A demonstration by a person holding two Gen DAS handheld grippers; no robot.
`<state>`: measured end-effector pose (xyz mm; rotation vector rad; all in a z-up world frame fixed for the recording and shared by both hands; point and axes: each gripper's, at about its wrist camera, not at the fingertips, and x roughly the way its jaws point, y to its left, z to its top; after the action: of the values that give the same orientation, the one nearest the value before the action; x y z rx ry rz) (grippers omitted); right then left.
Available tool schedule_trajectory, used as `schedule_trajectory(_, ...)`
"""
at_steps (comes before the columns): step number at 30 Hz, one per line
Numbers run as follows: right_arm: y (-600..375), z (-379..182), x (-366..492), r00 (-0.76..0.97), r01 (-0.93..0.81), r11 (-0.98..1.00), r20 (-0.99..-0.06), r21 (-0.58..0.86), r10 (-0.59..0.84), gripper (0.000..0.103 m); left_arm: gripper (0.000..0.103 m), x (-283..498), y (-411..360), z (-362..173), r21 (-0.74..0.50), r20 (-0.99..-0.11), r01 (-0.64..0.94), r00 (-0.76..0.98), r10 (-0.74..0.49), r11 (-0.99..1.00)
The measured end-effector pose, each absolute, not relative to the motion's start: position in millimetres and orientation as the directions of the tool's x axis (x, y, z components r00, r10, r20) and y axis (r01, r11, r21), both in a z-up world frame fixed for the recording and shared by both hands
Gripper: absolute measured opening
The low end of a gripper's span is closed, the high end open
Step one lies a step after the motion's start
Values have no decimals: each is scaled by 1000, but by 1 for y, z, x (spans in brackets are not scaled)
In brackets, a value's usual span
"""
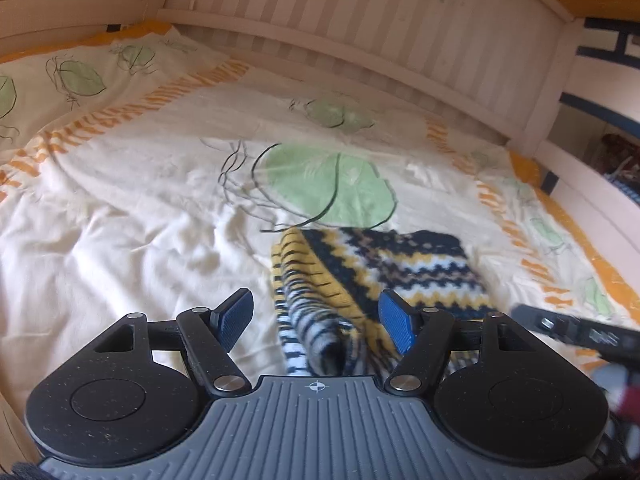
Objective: Fold small clothes
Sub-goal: 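Open both tools and press the folded sweater flat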
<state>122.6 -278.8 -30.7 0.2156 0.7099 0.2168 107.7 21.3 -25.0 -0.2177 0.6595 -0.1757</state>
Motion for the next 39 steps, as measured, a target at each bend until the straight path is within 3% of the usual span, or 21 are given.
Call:
schedule_trajectory(4,-272,-47,114,690,-120,972,-687,201,227,103,70,119,33,-52,-244,-665,8,727,-173,970)
schedule_trajectory(7,-278,-57,109,668,-82,964,-704,252,241,102,71,118,45,-64,-279,-686,-37,707,-172,960)
schedule_trajectory(17,-273,-30,84,722,-86,966,-654,242,228,103,70,99,40,-32,-266,-643,0,746,-177,964)
schedule_trajectory(21,-268,-14,71,746,-93,968,-628,233,222,103,82,79,32,-13,-239,-620,41,763,-185,970)
schedule_trajectory(25,-268,0,58,767,-78,967,-605,244,215,103,103,63,23,1,-208,-615,50,770,-171,977)
schedule_trajectory(39,-276,21,26,734,-10,972,-658,236,167,103,103,33,-17,14,-148,-677,87,717,-165,985)
